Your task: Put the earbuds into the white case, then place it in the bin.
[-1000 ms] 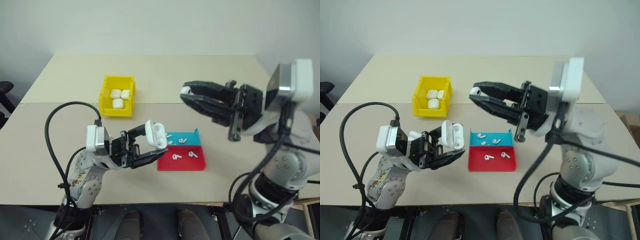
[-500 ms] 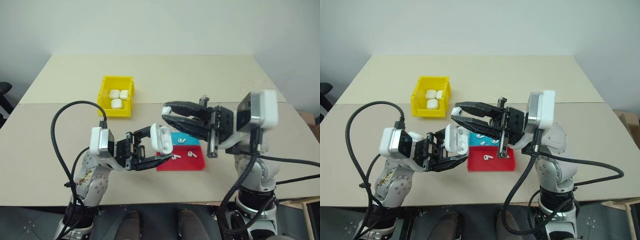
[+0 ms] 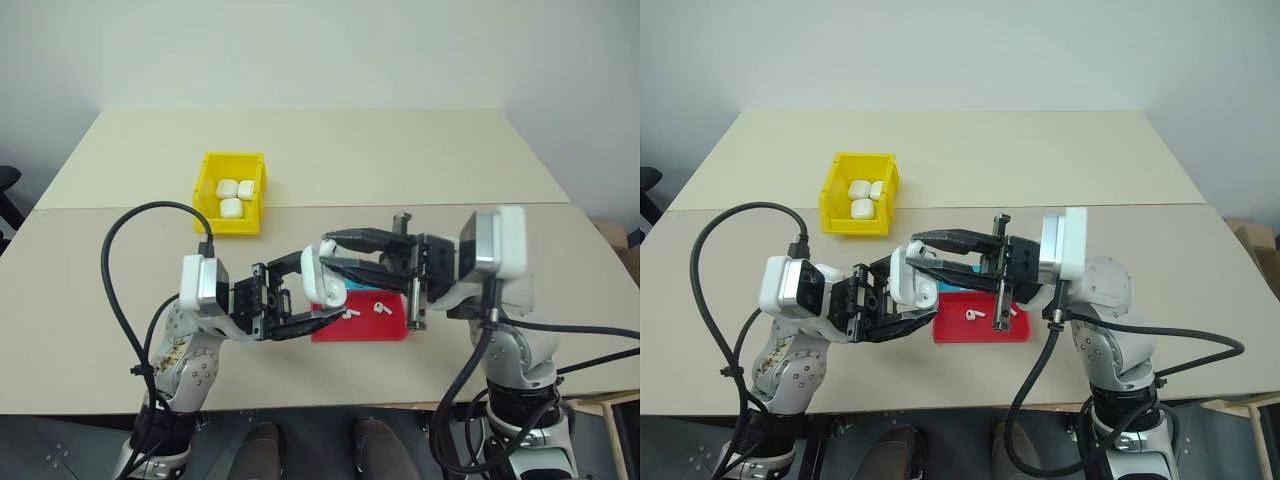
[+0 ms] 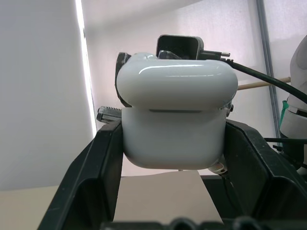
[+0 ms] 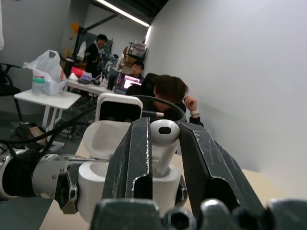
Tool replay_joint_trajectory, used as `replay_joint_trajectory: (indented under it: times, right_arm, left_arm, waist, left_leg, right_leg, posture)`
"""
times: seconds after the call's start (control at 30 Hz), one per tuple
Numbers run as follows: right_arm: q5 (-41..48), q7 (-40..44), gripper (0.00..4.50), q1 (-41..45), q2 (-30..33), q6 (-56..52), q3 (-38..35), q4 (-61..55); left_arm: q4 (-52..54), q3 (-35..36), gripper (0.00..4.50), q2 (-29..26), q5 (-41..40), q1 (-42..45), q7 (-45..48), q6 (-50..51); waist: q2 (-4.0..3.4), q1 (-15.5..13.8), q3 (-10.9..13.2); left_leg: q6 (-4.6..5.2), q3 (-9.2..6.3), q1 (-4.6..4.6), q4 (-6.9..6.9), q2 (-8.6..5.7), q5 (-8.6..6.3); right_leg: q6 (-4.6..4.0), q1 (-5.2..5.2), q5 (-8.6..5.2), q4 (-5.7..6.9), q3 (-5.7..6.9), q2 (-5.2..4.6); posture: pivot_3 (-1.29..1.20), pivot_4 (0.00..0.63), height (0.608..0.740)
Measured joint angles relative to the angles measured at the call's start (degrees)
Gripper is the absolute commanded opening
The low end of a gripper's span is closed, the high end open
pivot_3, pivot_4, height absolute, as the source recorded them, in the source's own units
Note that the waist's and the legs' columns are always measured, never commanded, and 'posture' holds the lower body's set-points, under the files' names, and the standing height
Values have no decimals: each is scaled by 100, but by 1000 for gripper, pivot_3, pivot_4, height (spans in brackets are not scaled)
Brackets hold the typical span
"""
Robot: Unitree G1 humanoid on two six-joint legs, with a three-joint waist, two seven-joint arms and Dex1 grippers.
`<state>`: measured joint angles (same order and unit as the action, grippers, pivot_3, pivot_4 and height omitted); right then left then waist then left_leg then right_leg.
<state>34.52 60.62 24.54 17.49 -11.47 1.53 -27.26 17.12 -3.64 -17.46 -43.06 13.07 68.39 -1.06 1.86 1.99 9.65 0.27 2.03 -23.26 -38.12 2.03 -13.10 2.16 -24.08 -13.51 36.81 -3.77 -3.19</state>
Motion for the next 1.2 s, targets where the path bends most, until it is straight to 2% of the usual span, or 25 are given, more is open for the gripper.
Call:
replay_joint_trajectory:
  times: [0.17,0.37,0.5,0.7,0.87,0.93,1.03,1.1,1.2]
  right_arm:
    - [-38,-8,848,-9,47,185,49,46]
    - [-30,27,2580,-34,202,343,96,66]
    - [-35,75,2580,-75,343,404,144,66]
    - [-83,369,2580,-153,975,612,-28,182]
    - [-703,345,2580,613,2345,139,-228,812]
    - [-1337,365,2580,1119,2906,-209,111,1193]
    - [-2365,618,2580,1828,3279,-435,1014,1744]
    - [-2979,821,2580,2282,3258,-509,1664,2135]
    - [-3808,1078,2580,2997,2894,-476,2487,2908]
  left_arm:
    - [-9,5,2794,31,23,-1,0,0]
    - [-42,11,2794,68,73,-5,14,0]
    - [-120,17,2794,93,153,-5,25,-3]
    - [-435,188,2794,-79,413,-144,234,-408]
    - [-814,431,2794,-506,809,-831,587,-929]
    - [-854,491,2794,-608,959,-1049,657,-1149]
    - [-924,543,2794,-736,1161,-1291,710,-1436]
    - [-1026,562,2794,-797,1279,-1389,767,-1655]
    - [-1173,568,2794,-852,1439,-1557,808,-1943]
  waist:
    - [0,-1,0]
    - [0,-4,0]
    - [0,-6,0]
    - [0,-4,0]
    - [-1,24,1]
    - [-1,28,0]
    - [-1,31,0]
    - [-2,46,0]
    - [-2,60,0]
  left_leg:
    - [0,-1,0,0,0,0]
    - [0,-1,0,0,0,0]
    - [0,-1,0,0,0,0]
    - [0,2,2,0,0,0]
    - [0,9,2,0,2,0]
    - [0,13,4,2,4,0]
    - [0,16,1,3,5,0]
    - [0,23,1,4,4,0]
    - [0,25,-2,4,6,0]
  right_leg:
    - [0,-1,0,0,0,0]
    - [0,0,0,0,0,0]
    - [0,1,0,-1,0,0]
    - [0,1,0,-2,-1,0]
    - [-5,-5,-2,-1,-3,-1]
    - [-9,-7,-4,-2,-5,-2]
    - [-10,-11,-5,-3,-5,-2]
    - [-10,-15,-5,-2,-11,-4]
    - [-10,-20,-5,-1,-11,-4]
  posture:
    - [0,150,740]
    - [0,150,740]
    - [0,150,740]
    - [0,150,740]
    - [0,150,740]
    - [0,150,740]
    - [0,150,740]
    - [0,150,740]
    - [0,150,740]
